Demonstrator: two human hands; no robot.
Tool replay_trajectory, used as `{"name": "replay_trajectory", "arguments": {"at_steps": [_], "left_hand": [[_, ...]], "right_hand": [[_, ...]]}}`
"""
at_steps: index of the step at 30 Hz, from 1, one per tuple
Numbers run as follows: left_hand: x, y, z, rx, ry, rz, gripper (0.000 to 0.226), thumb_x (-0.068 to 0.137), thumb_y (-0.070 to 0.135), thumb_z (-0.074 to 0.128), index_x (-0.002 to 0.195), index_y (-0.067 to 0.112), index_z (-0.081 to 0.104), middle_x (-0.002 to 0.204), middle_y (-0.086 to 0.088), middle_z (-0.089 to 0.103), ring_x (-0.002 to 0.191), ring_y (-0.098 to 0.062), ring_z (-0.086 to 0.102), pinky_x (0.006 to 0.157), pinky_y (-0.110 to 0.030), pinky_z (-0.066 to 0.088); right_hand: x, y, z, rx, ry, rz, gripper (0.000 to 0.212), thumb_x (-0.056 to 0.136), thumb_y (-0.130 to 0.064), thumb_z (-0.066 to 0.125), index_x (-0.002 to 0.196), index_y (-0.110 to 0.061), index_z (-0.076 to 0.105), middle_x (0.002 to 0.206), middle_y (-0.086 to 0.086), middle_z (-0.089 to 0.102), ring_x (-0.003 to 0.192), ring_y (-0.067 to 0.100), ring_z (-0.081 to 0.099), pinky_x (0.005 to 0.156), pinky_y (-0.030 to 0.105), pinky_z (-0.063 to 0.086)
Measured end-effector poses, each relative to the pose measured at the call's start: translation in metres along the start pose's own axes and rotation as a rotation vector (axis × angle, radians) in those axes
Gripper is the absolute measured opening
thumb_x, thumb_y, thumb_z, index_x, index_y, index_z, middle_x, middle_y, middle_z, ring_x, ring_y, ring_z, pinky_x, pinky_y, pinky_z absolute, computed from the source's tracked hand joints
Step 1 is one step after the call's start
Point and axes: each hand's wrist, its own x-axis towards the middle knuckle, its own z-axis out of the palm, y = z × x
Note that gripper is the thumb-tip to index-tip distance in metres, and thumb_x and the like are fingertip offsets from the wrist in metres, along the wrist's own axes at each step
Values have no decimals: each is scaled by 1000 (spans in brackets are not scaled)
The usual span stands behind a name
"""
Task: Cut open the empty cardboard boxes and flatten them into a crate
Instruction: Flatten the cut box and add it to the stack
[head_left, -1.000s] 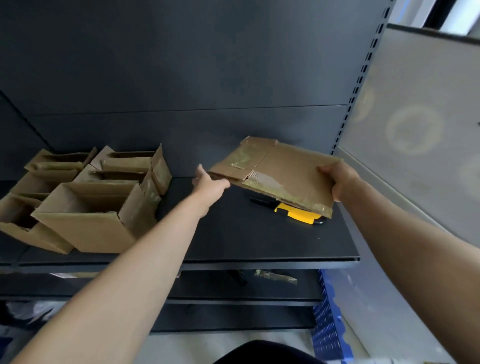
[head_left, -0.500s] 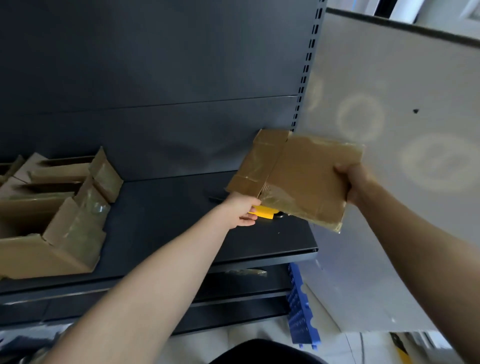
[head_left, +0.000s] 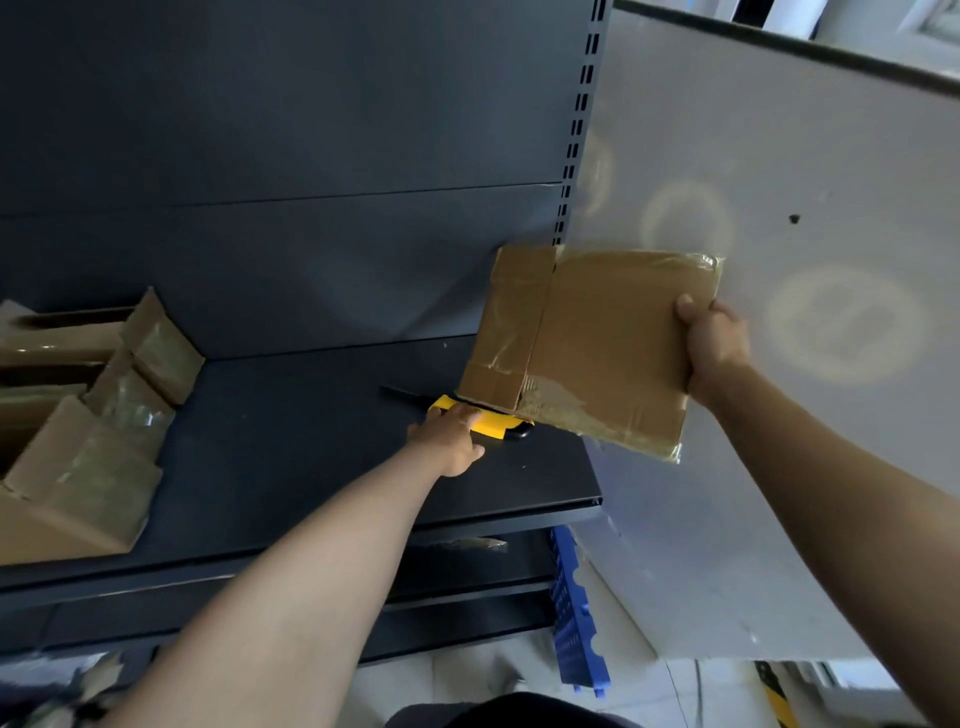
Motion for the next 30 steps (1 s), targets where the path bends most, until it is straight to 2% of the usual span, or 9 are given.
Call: {"name": "replay_trajectory", "arguments": {"at_steps": [4, 10, 14, 16, 18, 21, 24, 27, 30], "left_hand": [[-3, -14, -2, 37, -41, -34, 65, 99, 43, 37, 150, 37, -2, 159, 6, -3, 144, -29, 2, 111, -53, 21], [-17, -74, -7, 43, -35, -10, 58, 100, 41, 34, 150, 32, 7, 159, 3, -2, 145, -31, 0, 112, -55, 18], [-25, -106, -5, 73, -40, -3, 67, 98, 45, 37, 147, 43, -9, 159, 3, -1, 144, -34, 5, 110, -62, 13], [-25, -110, -6, 95, -40, 16, 67, 99, 46, 34, 144, 48, -15, 158, 2, 4, 143, -34, 10, 109, -61, 14], [-22, -110, -7, 97, 3, 35, 62, 99, 43, 32, 145, 48, -9, 157, -1, 4, 139, -33, 17, 107, -56, 24], [-14, -111, -13, 99, 3, 72, 54, 100, 41, 31, 149, 42, 7, 157, -5, -4, 137, -34, 24, 104, -50, 34], [-11, -118, -14, 110, -22, 100, 52, 100, 42, 29, 149, 34, 13, 153, -13, 14, 128, -36, 39, 100, -46, 40], [-10, -139, -15, 139, 19, 111, 49, 100, 40, 30, 146, 29, 18, 137, -14, 40, 118, -33, 48, 94, -45, 44], [-11, -163, -20, 176, 30, 50, 54, 101, 40, 30, 149, 33, 8, 148, -12, 30, 132, -34, 34, 103, -48, 36]], "right_hand": [[-6, 1, 4, -17, 45, 10, 10, 90, -18, 58, 99, -18, 64, 87, 1, 68, 80, 19, 66, 71, 38, 56], [-40, 29, 21, 4, 203, 166, 19, 91, -12, 56, 110, -10, 59, 99, 7, 62, 84, 21, 60, 75, 38, 51], [-69, 54, 31, 101, 356, 271, 2, 90, -12, 56, 89, -10, 56, 89, 3, 58, 76, 16, 57, 71, 34, 52], [-78, 64, 32, 123, 424, 293, 18, 90, -12, 56, 73, -12, 50, 74, 0, 54, 61, 12, 52, 54, 29, 47], [-88, 75, 34, 135, 455, 335, 20, 91, -14, 56, 72, -14, 49, 71, 1, 53, 58, 12, 51, 52, 29, 45], [-101, 96, 35, 137, 457, 427, 3, 92, -15, 55, 91, -12, 54, 77, 1, 55, 63, 13, 53, 55, 29, 44], [-112, 115, 36, 117, 392, 499, 13, 92, -15, 54, 105, -15, 53, 91, 2, 56, 68, 13, 52, 58, 26, 44], [-121, 131, 44, 103, 315, 551, 30, 92, -14, 60, 120, -9, 52, 94, 6, 59, 76, 16, 57, 74, 29, 49], [-128, 139, 64, 82, 226, 556, 40, 90, -13, 64, 125, -4, 47, 94, 10, 59, 71, 17, 59, 65, 28, 51]]}}
